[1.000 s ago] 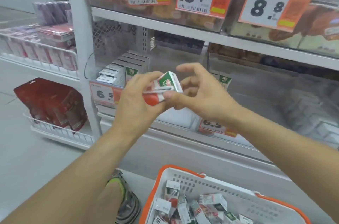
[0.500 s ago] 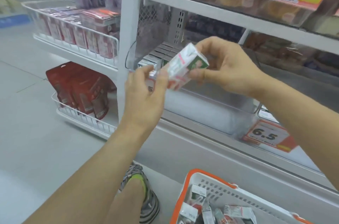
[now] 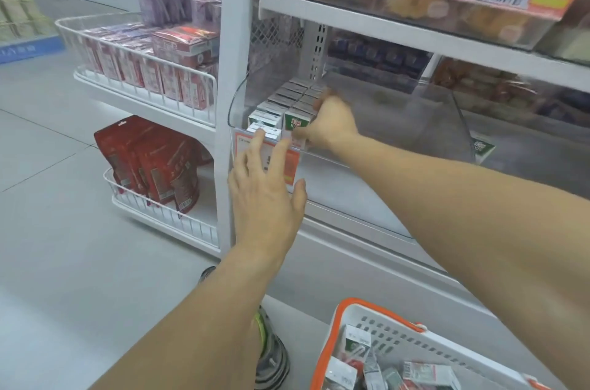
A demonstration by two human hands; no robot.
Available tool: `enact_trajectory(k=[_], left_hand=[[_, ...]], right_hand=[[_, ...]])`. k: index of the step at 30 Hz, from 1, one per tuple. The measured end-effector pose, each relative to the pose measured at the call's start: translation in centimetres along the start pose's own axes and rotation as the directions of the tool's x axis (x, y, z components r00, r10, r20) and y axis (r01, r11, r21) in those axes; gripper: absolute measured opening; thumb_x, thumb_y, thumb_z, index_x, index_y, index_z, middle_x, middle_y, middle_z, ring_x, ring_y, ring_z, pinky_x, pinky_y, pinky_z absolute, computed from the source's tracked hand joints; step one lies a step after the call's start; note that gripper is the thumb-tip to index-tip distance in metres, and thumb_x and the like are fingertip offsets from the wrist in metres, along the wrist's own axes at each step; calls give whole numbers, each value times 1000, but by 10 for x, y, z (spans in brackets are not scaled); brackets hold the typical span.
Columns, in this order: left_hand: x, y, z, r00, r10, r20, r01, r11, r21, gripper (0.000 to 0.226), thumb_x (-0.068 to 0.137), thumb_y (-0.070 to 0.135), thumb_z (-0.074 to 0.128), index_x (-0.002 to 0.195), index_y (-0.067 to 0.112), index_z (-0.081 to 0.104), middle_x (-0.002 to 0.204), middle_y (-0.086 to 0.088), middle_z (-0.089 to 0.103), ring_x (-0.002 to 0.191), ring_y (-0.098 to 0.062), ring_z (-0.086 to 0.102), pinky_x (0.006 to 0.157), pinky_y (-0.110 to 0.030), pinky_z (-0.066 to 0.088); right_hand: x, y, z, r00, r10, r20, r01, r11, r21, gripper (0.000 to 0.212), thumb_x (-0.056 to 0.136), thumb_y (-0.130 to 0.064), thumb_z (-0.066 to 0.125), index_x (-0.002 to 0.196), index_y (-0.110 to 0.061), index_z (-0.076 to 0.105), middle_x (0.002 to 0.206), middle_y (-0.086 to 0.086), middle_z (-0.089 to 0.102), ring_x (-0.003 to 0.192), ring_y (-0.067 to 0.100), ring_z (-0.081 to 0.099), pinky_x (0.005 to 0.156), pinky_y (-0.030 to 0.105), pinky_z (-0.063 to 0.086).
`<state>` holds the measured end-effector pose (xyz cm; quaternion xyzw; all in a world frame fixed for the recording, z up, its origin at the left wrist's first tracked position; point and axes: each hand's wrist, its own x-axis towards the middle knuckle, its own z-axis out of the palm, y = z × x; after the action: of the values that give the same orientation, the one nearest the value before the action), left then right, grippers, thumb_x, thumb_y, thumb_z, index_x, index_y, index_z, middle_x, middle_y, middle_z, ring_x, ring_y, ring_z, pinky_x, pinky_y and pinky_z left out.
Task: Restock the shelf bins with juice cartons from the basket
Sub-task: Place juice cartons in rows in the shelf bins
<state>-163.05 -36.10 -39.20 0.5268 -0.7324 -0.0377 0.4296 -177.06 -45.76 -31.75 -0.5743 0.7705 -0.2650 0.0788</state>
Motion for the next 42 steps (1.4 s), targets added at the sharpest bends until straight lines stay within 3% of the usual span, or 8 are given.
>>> enact_trajectory(k=[3,6,10,13,20,24,27,42], left_hand=[[0,5,-2,999,-12,33,7,992,125,67,80,31,70,141,23,45,152,-13,33,136,-37,32,108,-55,29],[1,12,-12,1000,-2,21,-1,992,126,66,78,27,68,139,20,46,150,-18,33,136,-39,32,108,-55,29],[-4,44,-24,978,210,1,-205,955,-215,40,80,15,63,120,10,59,120,-10,55,105,-29,56,88,-48,46],[-33,75,-15,909,343,236,-229,885,-404,22,83,16,60,105,12,62,100,-2,61,86,-20,59,79,-43,49],[-160,88,17,451,394,801,-234,918,-319,26,84,29,66,107,16,65,108,-2,56,103,-24,56,93,-37,44],[-227,76,16,63,199,978,-236,955,-179,41,85,29,74,120,11,60,113,-5,53,103,-21,49,91,-31,41],[-262,70,22,-73,77,994,-282,955,-95,58,83,36,77,132,16,53,127,-7,51,116,-24,48,98,-36,42],[-318,64,38,-99,104,990,-610,779,-142,53,76,42,78,125,34,61,114,2,40,111,-21,36,100,-35,31]], right_hand=[[-13,3,-20,999,2,45,-1,1000,-18,80,67,-45,89,126,-6,50,112,5,59,105,21,57,78,29,46],[-53,11,-55,985,-117,-123,132,984,122,42,77,-33,81,108,-14,60,100,-2,61,90,14,57,76,25,44],[-145,42,-100,923,-258,-285,343,888,306,11,83,-16,72,89,-15,62,82,-3,66,68,13,59,65,20,48],[-210,86,-115,946,-244,-212,311,867,388,14,85,-10,71,86,-20,61,76,-6,64,64,17,61,60,26,51],[-342,246,-63,964,184,190,-255,838,482,21,86,-11,72,95,-27,61,90,2,68,72,24,67,65,39,56],[-419,300,-30,842,165,514,-411,813,412,14,86,-14,75,91,-24,67,94,2,69,75,16,65,65,15,50],[-458,315,-10,695,101,712,-457,826,329,19,88,-24,75,105,-20,66,98,-2,67,82,14,66,69,13,49],[-494,346,30,631,187,753,-231,972,-48,40,84,-23,75,120,-14,60,121,6,57,106,24,57,83,29,43]])
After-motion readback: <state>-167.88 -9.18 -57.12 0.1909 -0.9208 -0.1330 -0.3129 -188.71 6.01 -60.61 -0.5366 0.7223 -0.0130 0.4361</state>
